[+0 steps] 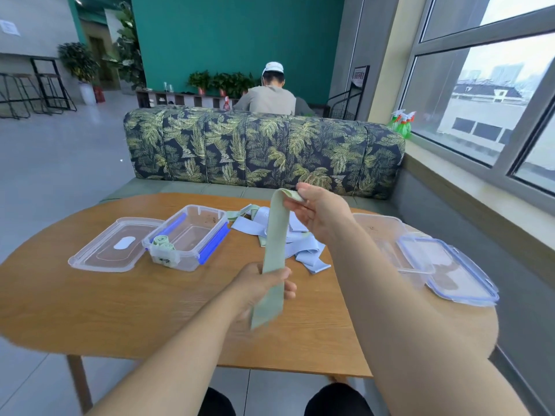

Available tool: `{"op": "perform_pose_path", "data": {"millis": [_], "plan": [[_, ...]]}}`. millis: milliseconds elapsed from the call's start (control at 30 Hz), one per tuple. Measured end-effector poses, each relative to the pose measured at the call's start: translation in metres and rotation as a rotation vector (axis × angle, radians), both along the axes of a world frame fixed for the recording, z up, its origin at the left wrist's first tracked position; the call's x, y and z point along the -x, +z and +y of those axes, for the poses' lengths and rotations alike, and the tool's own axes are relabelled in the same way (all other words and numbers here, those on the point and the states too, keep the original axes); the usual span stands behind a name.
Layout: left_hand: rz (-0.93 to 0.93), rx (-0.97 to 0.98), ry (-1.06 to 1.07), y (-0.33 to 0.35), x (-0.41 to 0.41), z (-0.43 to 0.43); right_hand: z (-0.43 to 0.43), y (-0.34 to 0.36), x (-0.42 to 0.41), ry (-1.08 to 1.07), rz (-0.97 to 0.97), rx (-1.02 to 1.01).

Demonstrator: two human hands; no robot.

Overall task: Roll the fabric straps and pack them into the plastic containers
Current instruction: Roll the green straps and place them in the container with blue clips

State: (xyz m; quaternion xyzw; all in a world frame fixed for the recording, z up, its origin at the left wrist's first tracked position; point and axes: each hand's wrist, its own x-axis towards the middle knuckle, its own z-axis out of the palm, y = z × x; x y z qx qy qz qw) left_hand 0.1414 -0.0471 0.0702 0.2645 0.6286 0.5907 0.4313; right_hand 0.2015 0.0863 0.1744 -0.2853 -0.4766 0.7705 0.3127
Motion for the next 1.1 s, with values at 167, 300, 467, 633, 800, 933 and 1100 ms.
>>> {"op": "perform_pose_path", "data": {"millis": [167, 300, 467, 633, 800, 933, 1100], "plan": [[-0.156, 0.094, -0.093, -0.014, 0.012, -0.003, 0.005, -0.028, 0.022, -0.027, -0.064, 0.095], [0.194, 0.311, -0.038, -0.050, 0.030, 0.004, 0.020, -0.060, 0.040, -0.062, -0.216, 0.129], [0.641, 0.484, 0.082, -0.068, 0.045, 0.017, 0.041, -0.086, 0.060, -0.082, -0.300, 0.148], [0.690, 0.521, 0.113, -0.076, 0.058, 0.024, 0.055, -0.100, 0.061, -0.004, -0.243, 0.094], [0.683, 0.466, 0.084, -0.079, 0.060, 0.014, 0.053, -0.117, 0.033, -0.051, -0.310, 0.026], [0.651, 0.413, 0.097, -0.083, 0.050, 0.004, 0.024, -0.130, 0.001, -0.003, -0.418, -0.216], [0.657, 0.377, 0.136, -0.083, 0.029, -0.006, -0.021, -0.153, -0.030, 0.178, -0.547, -0.514]]}}
